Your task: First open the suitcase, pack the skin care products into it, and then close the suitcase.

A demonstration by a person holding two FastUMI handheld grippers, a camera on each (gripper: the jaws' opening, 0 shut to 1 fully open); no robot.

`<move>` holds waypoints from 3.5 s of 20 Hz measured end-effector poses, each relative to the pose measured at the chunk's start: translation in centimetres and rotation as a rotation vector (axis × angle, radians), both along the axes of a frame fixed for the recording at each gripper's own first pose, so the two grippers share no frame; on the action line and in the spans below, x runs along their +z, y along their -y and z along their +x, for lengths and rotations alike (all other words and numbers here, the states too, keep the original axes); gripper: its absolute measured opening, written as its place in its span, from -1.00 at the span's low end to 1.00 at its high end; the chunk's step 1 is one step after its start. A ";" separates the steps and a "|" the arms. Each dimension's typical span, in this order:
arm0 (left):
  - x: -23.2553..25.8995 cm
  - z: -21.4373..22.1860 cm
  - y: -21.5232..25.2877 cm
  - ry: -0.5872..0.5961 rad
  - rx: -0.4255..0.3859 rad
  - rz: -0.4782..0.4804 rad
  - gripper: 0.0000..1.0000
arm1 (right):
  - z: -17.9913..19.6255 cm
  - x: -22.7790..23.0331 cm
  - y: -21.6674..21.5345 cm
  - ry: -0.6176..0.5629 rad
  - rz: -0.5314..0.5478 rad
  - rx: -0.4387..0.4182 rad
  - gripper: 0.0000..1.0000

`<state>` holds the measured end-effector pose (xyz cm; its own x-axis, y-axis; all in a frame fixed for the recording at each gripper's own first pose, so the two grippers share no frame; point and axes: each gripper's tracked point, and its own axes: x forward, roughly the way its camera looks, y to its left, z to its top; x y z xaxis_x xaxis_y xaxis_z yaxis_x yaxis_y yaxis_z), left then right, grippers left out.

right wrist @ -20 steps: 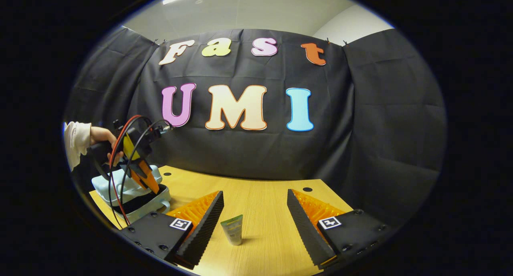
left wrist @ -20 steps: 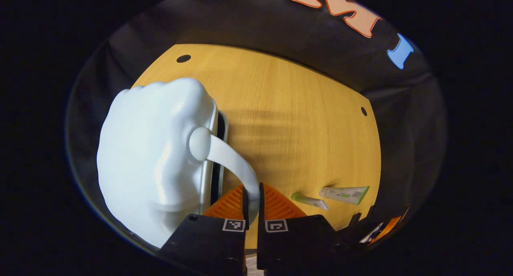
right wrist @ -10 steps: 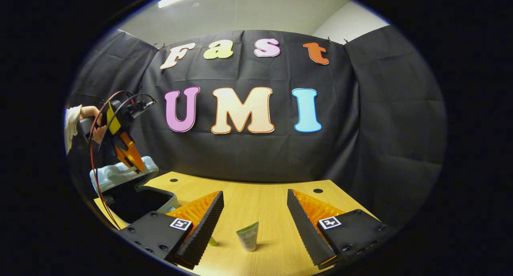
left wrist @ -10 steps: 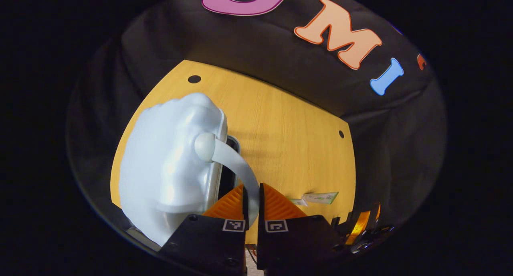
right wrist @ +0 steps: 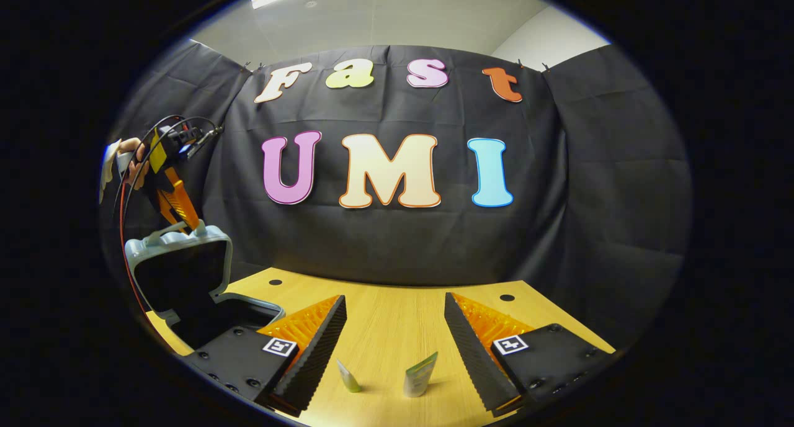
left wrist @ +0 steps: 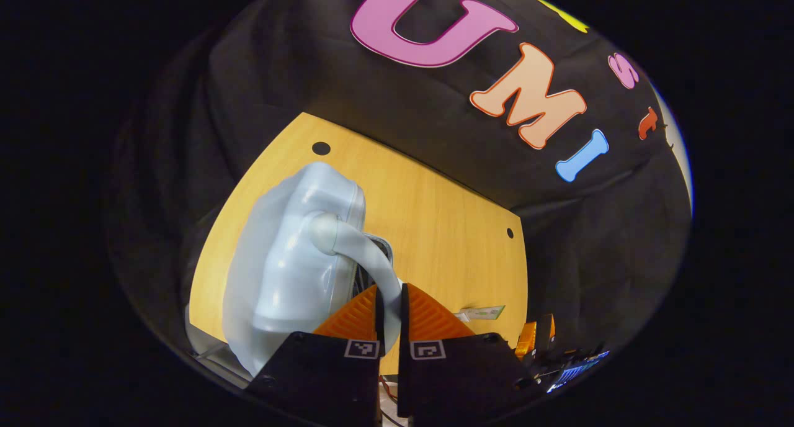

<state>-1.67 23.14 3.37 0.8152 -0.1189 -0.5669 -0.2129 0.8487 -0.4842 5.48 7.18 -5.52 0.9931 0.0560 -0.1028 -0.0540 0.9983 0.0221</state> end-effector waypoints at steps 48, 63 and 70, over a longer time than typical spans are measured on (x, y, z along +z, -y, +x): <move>-23.7 -14.2 -27.8 -0.254 0.462 0.242 -0.01 | -1.7 -1.5 -1.2 -0.072 -0.030 -0.111 0.97; -9.6 -10.8 1.4 0.174 0.309 0.361 0.92 | 0.8 -5.9 5.0 -0.195 0.004 0.144 1.00; -11.4 -5.3 18.2 0.222 0.185 0.362 0.92 | 1.8 -8.1 7.0 -0.243 0.009 0.368 0.98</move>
